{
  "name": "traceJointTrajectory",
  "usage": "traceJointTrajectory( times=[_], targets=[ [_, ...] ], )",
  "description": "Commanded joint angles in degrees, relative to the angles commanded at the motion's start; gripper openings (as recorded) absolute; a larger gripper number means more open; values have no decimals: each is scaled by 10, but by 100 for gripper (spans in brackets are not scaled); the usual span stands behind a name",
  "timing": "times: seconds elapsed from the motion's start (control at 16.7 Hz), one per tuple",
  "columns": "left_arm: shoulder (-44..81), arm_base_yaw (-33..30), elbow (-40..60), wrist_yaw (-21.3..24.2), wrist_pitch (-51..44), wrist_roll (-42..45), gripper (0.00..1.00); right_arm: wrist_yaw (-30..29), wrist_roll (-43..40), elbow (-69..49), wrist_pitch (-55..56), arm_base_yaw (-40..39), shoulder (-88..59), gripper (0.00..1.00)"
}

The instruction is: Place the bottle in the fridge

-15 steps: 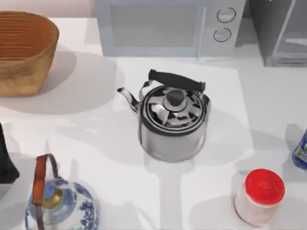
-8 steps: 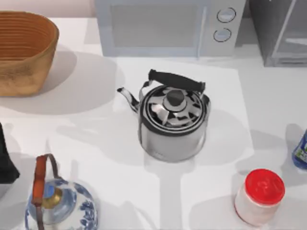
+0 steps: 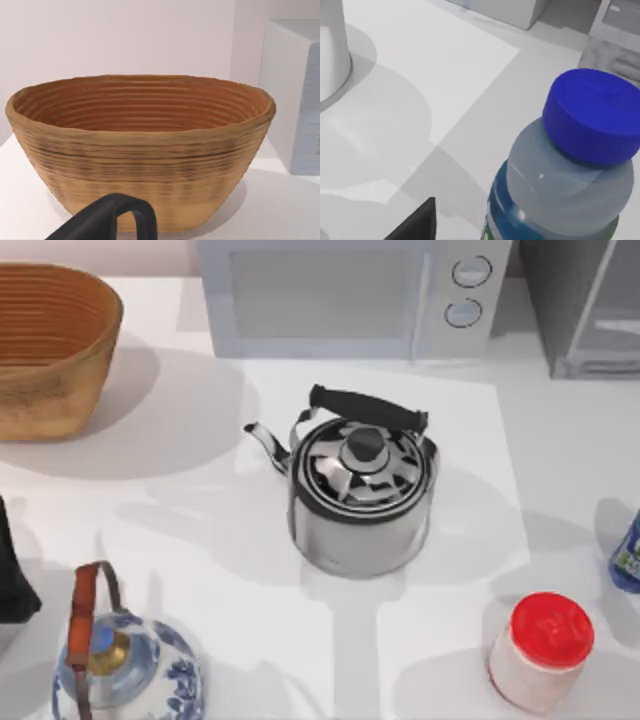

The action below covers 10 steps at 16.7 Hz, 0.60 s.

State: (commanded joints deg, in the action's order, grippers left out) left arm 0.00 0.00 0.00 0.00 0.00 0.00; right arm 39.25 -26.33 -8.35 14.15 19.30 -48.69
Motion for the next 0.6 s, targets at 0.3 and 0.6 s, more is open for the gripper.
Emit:
traceJointTrajectory(
  times=[0.3,0.6],
  targets=[
    [0,0,0,0,0,0,100,194,-128,-48,75,96,-260,100],
    [0,0,0,0,0,0,100,324,-218,-75,122,160,-426,100]
  ],
)
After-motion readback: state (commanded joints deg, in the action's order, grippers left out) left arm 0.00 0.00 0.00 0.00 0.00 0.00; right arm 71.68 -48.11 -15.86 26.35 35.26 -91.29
